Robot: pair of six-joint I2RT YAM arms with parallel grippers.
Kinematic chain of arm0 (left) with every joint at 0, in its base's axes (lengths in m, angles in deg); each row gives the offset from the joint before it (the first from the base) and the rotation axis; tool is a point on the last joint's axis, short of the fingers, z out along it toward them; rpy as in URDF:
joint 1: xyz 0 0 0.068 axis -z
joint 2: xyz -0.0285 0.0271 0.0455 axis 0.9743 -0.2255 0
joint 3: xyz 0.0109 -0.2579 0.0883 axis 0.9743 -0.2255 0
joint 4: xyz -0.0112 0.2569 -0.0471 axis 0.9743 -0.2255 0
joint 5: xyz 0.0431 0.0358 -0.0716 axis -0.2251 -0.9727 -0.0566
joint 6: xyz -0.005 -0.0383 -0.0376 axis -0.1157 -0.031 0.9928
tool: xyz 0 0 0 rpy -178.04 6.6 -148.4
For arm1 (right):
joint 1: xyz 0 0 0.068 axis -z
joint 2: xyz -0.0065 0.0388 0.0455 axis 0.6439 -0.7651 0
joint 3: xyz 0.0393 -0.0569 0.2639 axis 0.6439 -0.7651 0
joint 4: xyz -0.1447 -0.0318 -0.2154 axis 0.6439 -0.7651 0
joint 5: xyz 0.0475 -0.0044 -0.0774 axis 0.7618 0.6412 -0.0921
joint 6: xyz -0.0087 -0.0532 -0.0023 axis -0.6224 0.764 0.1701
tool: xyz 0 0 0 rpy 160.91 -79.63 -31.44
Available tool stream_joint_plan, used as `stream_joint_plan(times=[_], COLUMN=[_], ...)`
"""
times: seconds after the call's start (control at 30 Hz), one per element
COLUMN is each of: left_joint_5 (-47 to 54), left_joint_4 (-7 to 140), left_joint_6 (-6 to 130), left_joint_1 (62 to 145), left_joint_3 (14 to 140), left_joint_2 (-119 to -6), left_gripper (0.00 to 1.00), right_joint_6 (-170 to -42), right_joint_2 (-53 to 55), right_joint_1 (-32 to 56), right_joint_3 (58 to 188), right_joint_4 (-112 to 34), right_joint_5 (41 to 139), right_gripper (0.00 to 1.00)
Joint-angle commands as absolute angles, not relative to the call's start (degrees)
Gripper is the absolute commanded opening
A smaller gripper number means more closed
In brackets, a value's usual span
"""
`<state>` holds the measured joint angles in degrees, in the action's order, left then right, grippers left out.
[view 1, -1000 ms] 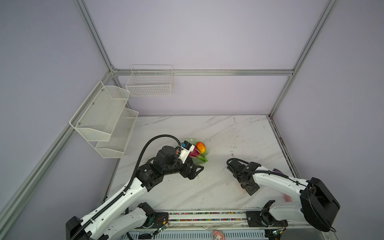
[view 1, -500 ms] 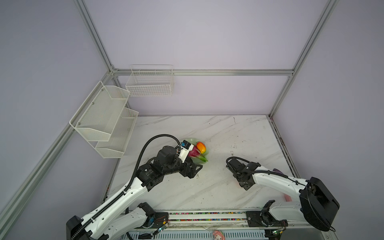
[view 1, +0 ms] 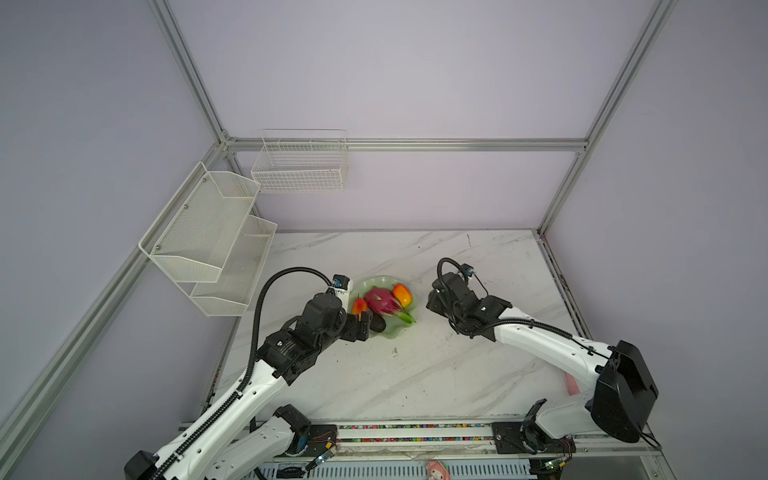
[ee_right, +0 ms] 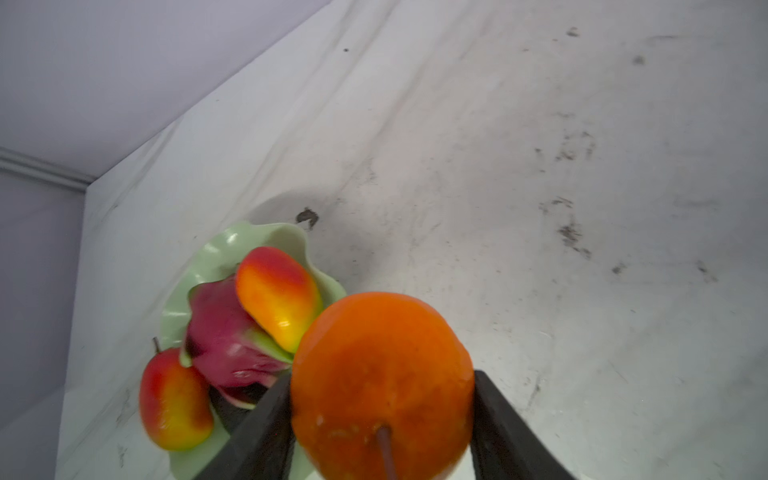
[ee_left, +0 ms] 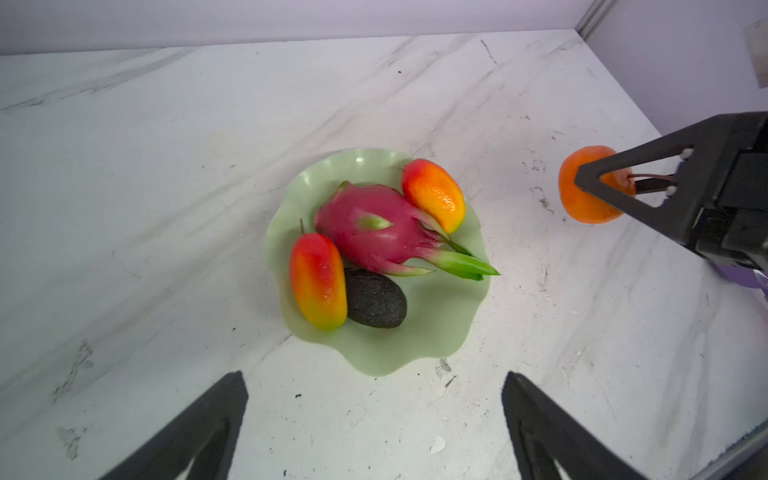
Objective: Place and organize the fake fruits in the fruit bowl
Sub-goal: 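Carry the tangerine with the right gripper and place it in the bowl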
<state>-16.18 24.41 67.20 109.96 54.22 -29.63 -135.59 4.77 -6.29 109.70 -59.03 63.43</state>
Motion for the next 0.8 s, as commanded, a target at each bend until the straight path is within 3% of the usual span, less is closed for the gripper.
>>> stream_joint_plan(times=[0.0, 0.2, 0.77], left_joint_5=[-19.3, -18.7, -19.1], left_joint_4=[19.7, 18.2, 16.7], left_joint_6=[72.0, 75.6, 76.2], left_joint_1=[109.2, 109.2, 109.0], left_joint_3=[53.9, 53.4, 53.8], left_joint_2=[-26.6, -23.4, -22.6], left_gripper=[0.97, 0.97, 0.97], right_joint_6=[-122.9, -118.6, -115.9], right_joint_2=[2.1, -2.3, -10.3], right_joint_1=[-10.1, -15.7, -18.4], right_joint_3=[113.1, 114.7, 115.0], right_joint_4=[-55.0, -54.4, -53.9], right_joint_5=[69.6, 72.1, 71.9], right_gripper=[0.59, 0.59, 0.61])
